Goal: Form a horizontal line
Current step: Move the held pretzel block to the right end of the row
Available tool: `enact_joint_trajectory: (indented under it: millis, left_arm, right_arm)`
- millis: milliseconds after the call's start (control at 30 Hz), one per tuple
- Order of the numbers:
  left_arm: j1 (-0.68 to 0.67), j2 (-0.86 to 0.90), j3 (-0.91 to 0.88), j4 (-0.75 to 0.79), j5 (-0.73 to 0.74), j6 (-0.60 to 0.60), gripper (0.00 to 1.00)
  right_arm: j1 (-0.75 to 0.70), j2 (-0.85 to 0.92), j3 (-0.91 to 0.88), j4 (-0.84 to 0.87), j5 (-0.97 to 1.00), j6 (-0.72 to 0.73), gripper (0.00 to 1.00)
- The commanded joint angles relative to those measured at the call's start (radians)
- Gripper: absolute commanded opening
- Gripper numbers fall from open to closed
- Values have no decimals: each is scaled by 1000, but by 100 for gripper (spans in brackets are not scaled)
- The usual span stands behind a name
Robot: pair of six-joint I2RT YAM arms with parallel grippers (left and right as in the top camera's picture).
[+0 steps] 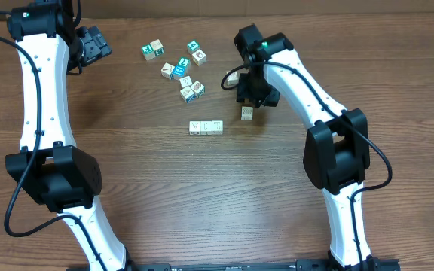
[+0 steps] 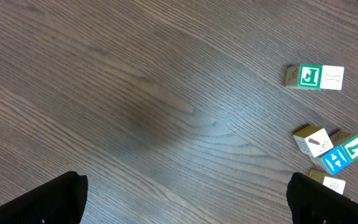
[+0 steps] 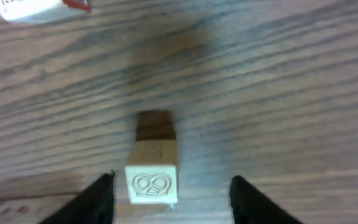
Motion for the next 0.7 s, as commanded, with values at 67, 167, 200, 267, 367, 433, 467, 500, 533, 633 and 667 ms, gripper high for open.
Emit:
enact_joint_trajectory:
  millis: [67, 167, 200, 267, 367, 433, 467, 500, 533, 633, 667]
  left_arm:
    - [1, -10, 14, -3, -10, 19, 100]
    - [1, -10, 14, -3, -10, 19, 100]
    - [1, -10, 14, -3, -10, 19, 99]
    - [1, -10, 14, -3, -10, 19, 100]
    - [1, -10, 14, -3, -10, 19, 99]
    - [1, -10, 14, -3, -10, 19, 100]
    - [1, -10, 14, -3, -10, 19, 100]
    - [1, -10, 14, -3, -10, 19, 99]
    - [1, -10, 14, -3, -10, 19, 100]
    - [1, -10, 14, -3, -10, 19, 99]
    - [1, -10, 14, -3, -10, 19, 100]
  right_arm:
    - [0, 2, -85, 62, -32, 0, 50]
    - [0, 2, -123, 106, -40, 0, 51]
    - [0, 2, -129, 113, -39, 0, 50]
    - [0, 2, -135, 122, -39, -1, 50]
    - [0, 2, -135, 124, -39, 0, 49]
    - [0, 2, -135, 123, -39, 0, 49]
    - [0, 2, -135, 123, -39, 0, 49]
    - [0, 2, -135, 123, -39, 0, 49]
    - [0, 2, -135, 123, -39, 0, 49]
    - [0, 1, -135, 121, -39, 0, 49]
    - [0, 1, -135, 121, -39, 0, 49]
